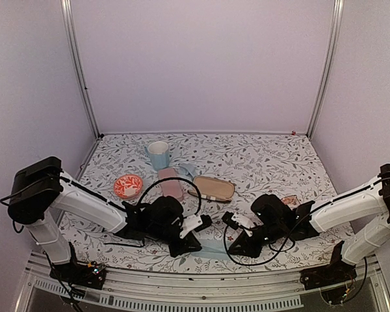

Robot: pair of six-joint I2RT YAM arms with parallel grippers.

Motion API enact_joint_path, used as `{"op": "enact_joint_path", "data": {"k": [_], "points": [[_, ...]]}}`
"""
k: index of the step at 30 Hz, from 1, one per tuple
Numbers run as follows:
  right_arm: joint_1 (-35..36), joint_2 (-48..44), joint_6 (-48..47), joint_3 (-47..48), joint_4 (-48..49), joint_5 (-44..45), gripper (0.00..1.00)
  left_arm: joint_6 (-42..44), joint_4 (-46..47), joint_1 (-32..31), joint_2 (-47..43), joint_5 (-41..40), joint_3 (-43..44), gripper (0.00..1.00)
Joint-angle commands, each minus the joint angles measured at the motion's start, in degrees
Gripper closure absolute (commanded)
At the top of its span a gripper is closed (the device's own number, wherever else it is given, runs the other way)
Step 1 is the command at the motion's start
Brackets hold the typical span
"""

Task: Organize the sunglasses
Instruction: Fold the glasses cleaning cloth at the center of the board.

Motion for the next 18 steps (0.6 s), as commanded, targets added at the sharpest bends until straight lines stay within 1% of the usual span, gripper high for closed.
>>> {"op": "enact_joint_path", "data": {"k": [1, 9, 13, 14, 16, 18], "points": [[1.2, -1.2, 1.4, -1.0, 2.3, -2.2, 0.85, -0.4, -1.7, -1.3, -2.2, 0.5, -1.3, 0.84], [1.8, -3.7, 3.0, -2.4, 2.5, -2.0, 0.83, -0.2, -5.5, -2.7, -5.4, 1.2, -2.3, 0.76], [1.7, -6.2, 4.2, -2.4, 1.9, 1.3, 0.82, 0.3, -6.9, -3.0, -7.5, 1.9, -2.9, 0.72], [1.7, -6.5, 4.7, -2.1, 1.4, 2.8, 0.78, 0.5, -7.0, -2.9, -7.9, 1.8, -3.1, 0.71], [1.1, -6.4, 5.8, -1.3, 0.4, 5.3, 0.75, 0.4, -6.8, -2.9, -8.9, 0.2, -3.0, 0.70], [-0.5, -5.5, 6.6, -0.1, -0.8, 6.1, 0.74, 0.2, -6.5, -2.3, -9.1, -1.1, -2.5, 0.67]]}}
